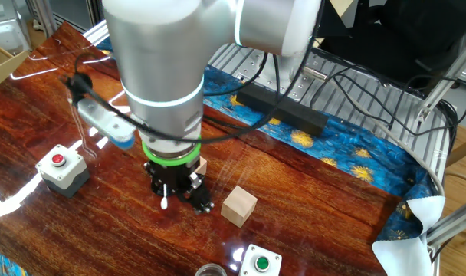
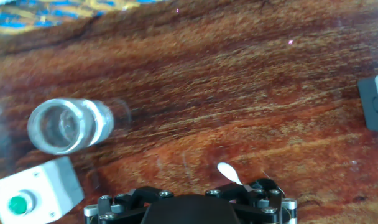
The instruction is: Unscrew the lid from the jar
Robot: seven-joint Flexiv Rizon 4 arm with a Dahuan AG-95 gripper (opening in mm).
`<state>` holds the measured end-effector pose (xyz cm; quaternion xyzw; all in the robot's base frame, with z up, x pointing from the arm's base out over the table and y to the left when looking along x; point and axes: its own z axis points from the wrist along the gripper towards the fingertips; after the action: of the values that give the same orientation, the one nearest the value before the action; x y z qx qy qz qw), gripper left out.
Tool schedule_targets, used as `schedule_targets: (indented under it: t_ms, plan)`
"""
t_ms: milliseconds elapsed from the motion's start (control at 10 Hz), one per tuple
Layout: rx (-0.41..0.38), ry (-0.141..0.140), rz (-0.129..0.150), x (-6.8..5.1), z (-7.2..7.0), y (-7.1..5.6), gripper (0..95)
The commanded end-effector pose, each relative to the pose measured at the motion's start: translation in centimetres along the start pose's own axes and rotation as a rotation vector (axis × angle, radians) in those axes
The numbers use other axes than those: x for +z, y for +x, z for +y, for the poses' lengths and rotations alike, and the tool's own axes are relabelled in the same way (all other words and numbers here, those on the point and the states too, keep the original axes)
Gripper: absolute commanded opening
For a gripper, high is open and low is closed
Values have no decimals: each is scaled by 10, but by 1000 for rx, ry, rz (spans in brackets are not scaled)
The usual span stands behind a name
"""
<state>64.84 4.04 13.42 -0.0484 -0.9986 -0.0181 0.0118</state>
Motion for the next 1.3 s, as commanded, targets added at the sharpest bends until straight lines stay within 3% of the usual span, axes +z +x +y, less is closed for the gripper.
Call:
schedule_targets:
  t_ms: [100,200,300,800,900,1100,1300]
  plan:
    - [-8,6,-11,0,1,10,950]
    - [-15,6,-14,0,2,11,950]
    - [-25,2,-18,-1,2,12,760]
    - [-53,8,-7,-1,3,12,760]
    - [-58,16,-7,-2,3,12,950]
    - [-71,44,7,-2,3,12,950]
    - [-59,49,15,-2,3,12,950]
